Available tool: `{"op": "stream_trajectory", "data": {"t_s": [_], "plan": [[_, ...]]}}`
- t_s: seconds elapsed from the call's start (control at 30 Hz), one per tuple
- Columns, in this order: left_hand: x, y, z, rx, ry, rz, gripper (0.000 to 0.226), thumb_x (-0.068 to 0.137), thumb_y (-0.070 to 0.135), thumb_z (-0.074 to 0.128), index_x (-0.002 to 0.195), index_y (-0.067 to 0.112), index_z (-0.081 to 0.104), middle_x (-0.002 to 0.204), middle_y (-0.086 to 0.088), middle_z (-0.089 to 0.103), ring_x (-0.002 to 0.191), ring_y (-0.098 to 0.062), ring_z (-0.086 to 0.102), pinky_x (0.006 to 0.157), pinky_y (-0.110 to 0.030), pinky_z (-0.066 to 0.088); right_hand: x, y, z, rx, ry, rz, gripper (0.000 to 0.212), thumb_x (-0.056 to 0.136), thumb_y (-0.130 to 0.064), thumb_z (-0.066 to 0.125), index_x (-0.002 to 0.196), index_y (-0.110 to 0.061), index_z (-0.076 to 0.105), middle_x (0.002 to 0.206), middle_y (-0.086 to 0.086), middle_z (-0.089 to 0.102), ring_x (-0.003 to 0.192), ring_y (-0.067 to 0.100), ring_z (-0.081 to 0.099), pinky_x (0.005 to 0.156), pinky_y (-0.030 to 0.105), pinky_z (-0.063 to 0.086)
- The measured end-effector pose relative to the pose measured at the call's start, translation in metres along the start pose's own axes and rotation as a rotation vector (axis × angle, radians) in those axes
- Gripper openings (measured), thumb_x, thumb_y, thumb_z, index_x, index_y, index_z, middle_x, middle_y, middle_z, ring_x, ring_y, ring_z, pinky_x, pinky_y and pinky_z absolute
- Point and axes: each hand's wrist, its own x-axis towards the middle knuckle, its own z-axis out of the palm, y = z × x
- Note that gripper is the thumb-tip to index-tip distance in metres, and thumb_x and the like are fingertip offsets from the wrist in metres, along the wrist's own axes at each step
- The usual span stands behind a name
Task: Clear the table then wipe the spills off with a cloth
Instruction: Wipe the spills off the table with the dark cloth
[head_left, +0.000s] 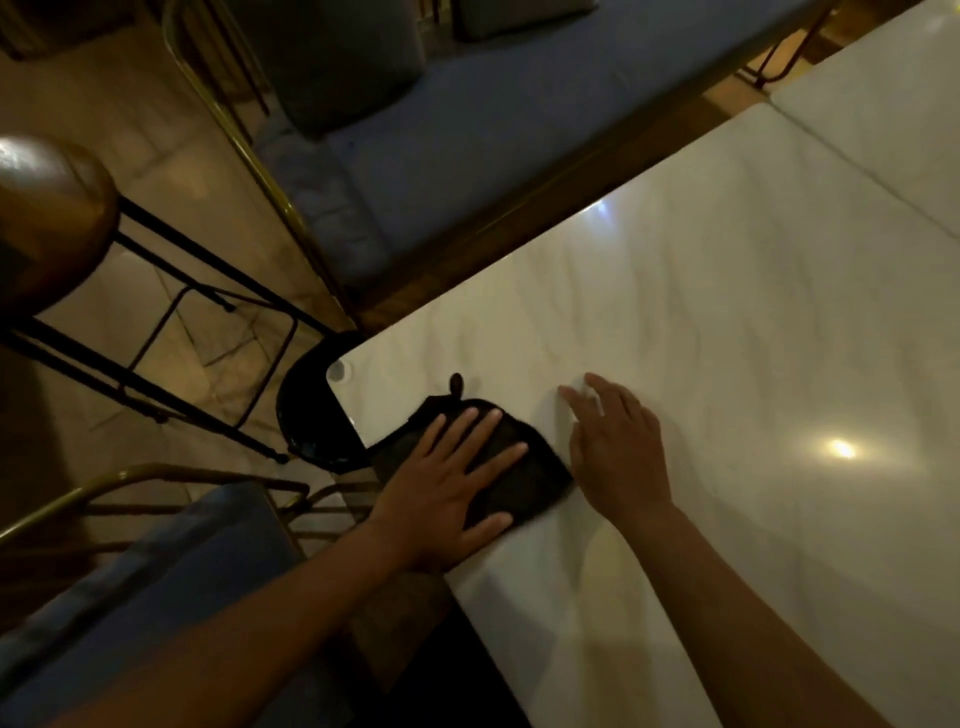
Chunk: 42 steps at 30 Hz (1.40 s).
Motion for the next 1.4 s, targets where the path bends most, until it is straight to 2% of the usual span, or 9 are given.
{"op": "stream_trajectory", "data": {"t_s": [0.17, 0.23, 0.4, 0.57, 0.67, 0.83, 0.97, 1.07, 1.4], "plan": [[0.088, -0.031, -0.004, -0.020, 0.077, -0.631, 0.076, 0.097, 0.067, 0.024, 0.162, 0.028, 0.019, 0.168, -0.017, 0.012, 0.153, -0.041, 0.011, 0.123, -0.058, 0.010, 0.017, 0.012, -0.006, 0.021, 0.045, 0.028, 0.049, 0.093, -0.029, 0.052, 0.142, -0.031, 0.049, 0.150, 0.003, 0.043, 0.137, 0.025, 0.039, 0.109, 0.046, 0.036], [0.134, -0.019, -0.006, -0.056, 0.072, -0.703, 0.079, 0.096, 0.067, 0.020, 0.162, 0.024, 0.018, 0.167, -0.022, 0.012, 0.152, -0.044, 0.010, 0.123, -0.060, 0.008, 0.028, 0.018, -0.006, 0.047, 0.065, 0.057, 0.047, 0.095, -0.032, 0.047, 0.142, -0.032, 0.049, 0.151, 0.003, 0.041, 0.140, 0.026, 0.037, 0.112, 0.048, 0.034], [0.159, 0.030, 0.001, -0.024, 0.012, -0.255, 0.076, 0.099, 0.068, 0.022, 0.163, 0.029, 0.010, 0.169, -0.016, 0.008, 0.156, -0.037, 0.007, 0.124, -0.056, 0.009, 0.085, 0.071, -0.010, 0.064, 0.104, 0.100, 0.052, 0.092, -0.032, 0.035, 0.141, -0.024, 0.050, 0.151, 0.009, 0.044, 0.138, 0.032, 0.041, 0.108, 0.052, 0.036], [0.220, -0.006, -0.009, -0.020, -0.035, 0.035, 0.077, 0.096, 0.072, 0.027, 0.162, 0.037, 0.009, 0.171, -0.007, 0.005, 0.157, -0.029, 0.003, 0.125, -0.053, 0.009, 0.153, 0.168, -0.037, -0.026, 0.214, 0.238, 0.050, 0.091, -0.036, 0.038, 0.136, -0.024, 0.056, 0.143, 0.009, 0.051, 0.127, 0.034, 0.049, 0.102, 0.048, 0.040], [0.323, -0.017, -0.014, 0.026, -0.013, 0.024, 0.080, 0.093, 0.074, 0.021, 0.162, 0.035, 0.015, 0.169, -0.010, 0.011, 0.156, -0.033, 0.009, 0.125, -0.052, 0.009, 0.180, 0.216, -0.050, -0.068, 0.264, 0.263, 0.050, 0.093, -0.041, 0.040, 0.135, -0.020, 0.057, 0.141, 0.012, 0.053, 0.124, 0.037, 0.050, 0.098, 0.050, 0.042], [0.434, 0.039, -0.012, 0.024, -0.012, -0.117, 0.084, 0.090, 0.074, 0.010, 0.163, 0.033, 0.004, 0.170, -0.013, 0.002, 0.156, -0.033, -0.002, 0.125, -0.052, -0.001, 0.216, 0.276, -0.067, -0.050, 0.218, 0.360, 0.057, 0.094, -0.047, 0.029, 0.144, -0.027, 0.046, 0.150, 0.005, 0.042, 0.136, 0.029, 0.039, 0.109, 0.050, 0.034], [0.412, 0.066, -0.003, 0.001, -0.002, 0.174, 0.076, 0.096, 0.073, 0.021, 0.162, 0.037, 0.005, 0.171, -0.007, 0.000, 0.157, -0.028, -0.003, 0.126, -0.049, 0.001, 0.238, 0.319, -0.074, -0.014, 0.297, 0.440, 0.058, 0.093, -0.039, 0.025, 0.144, -0.022, 0.047, 0.150, 0.008, 0.043, 0.135, 0.030, 0.040, 0.110, 0.049, 0.034], [0.452, 0.059, -0.006, 0.003, 0.006, 0.241, 0.074, 0.096, 0.072, 0.024, 0.161, 0.040, 0.009, 0.171, -0.005, 0.005, 0.157, -0.027, 0.002, 0.126, -0.048, 0.003, 0.240, 0.337, -0.067, -0.040, 0.339, 0.432, 0.055, 0.095, -0.039, 0.026, 0.143, -0.021, 0.047, 0.145, 0.009, 0.047, 0.132, 0.030, 0.044, 0.109, 0.049, 0.036], [0.702, 0.102, -0.024, 0.017, -0.033, -0.031, 0.077, 0.098, 0.072, 0.019, 0.163, 0.032, 0.006, 0.170, -0.012, 0.002, 0.156, -0.035, 0.000, 0.125, -0.053, 0.000, 0.240, 0.336, -0.061, 0.002, 0.384, 0.416, 0.055, 0.099, -0.041, 0.024, 0.148, -0.023, 0.040, 0.151, 0.005, 0.040, 0.141, 0.023, 0.032, 0.119, 0.046, 0.024]]}}
